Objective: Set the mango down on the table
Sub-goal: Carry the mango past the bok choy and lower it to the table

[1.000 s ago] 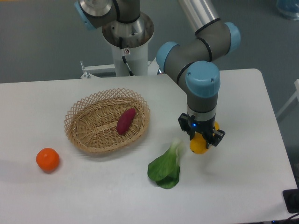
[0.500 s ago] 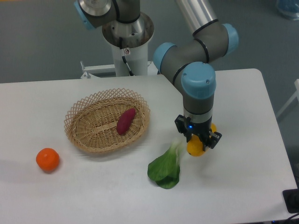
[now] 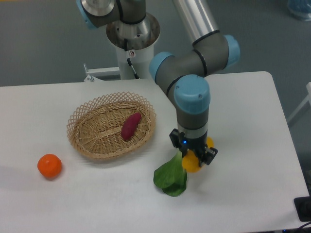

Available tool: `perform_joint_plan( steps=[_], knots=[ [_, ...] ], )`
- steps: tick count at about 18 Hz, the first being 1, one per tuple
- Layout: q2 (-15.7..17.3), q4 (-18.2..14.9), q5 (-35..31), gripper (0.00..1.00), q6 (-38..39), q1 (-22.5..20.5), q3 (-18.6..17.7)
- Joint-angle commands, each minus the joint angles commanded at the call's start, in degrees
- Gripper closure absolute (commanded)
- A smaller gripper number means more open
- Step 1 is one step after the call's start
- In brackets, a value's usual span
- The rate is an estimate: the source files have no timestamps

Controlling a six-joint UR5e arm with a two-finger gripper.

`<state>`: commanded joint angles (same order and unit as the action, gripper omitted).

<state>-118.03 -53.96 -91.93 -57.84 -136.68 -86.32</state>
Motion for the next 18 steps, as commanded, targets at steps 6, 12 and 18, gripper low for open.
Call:
perform_joint_plan(
  steps=[6,12,18],
  knots=[
    [-4.22,0.35,0.17,0.62,5.45,3.25,3.69],
    [-7.30,0.35,0.26,0.59,9.24,8.00,5.46],
    [-8.53,0.35,0.26,0.51,12.22,10.55,5.28]
  ],
)
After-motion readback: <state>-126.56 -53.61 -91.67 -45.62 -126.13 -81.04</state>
